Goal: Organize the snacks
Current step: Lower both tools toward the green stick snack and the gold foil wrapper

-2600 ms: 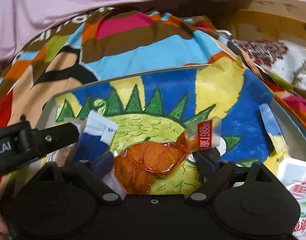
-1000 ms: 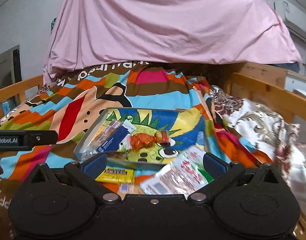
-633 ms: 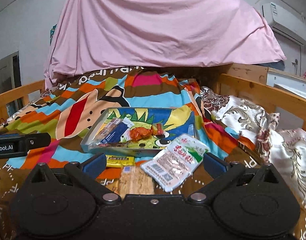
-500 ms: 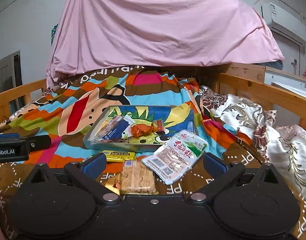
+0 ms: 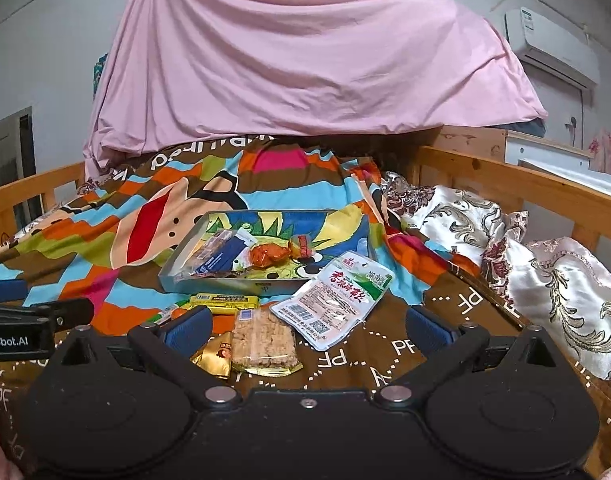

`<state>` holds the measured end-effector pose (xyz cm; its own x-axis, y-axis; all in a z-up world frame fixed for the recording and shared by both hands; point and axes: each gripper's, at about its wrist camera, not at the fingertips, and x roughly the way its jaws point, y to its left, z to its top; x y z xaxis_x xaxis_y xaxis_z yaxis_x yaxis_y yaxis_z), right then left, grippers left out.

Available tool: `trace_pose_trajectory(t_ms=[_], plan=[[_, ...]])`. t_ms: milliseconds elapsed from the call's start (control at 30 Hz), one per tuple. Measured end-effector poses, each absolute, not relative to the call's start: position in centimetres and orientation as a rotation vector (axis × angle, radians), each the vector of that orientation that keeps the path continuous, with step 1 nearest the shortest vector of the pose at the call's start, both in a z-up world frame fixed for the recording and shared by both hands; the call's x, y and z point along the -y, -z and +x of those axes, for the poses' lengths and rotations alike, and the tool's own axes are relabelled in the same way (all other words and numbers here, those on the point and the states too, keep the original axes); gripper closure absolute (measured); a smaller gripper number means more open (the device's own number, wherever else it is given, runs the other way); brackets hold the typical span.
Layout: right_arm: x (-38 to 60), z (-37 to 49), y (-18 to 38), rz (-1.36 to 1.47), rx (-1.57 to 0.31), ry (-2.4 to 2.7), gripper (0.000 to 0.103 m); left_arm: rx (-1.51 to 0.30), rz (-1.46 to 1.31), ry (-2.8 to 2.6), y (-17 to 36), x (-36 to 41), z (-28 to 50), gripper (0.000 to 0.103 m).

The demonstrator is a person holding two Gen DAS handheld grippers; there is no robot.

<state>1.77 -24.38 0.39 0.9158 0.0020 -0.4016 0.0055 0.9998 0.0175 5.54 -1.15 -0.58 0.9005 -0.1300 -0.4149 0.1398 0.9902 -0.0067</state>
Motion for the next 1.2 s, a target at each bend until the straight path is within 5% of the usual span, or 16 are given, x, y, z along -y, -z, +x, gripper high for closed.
trace_pose_trajectory(t_ms=[800,1200], plan=[[23.4,2.9,0.7,-0.026,-0.488,-0.016,0.001,-0.494,0.022,0.139,1.1,1.0,6.1,0.000],[20.9,6.3,2.7,-0.034,-0.609,-0.122,0.001,-0.673,-0.001,0.146,0.9,-2.1,12.2,0.000]])
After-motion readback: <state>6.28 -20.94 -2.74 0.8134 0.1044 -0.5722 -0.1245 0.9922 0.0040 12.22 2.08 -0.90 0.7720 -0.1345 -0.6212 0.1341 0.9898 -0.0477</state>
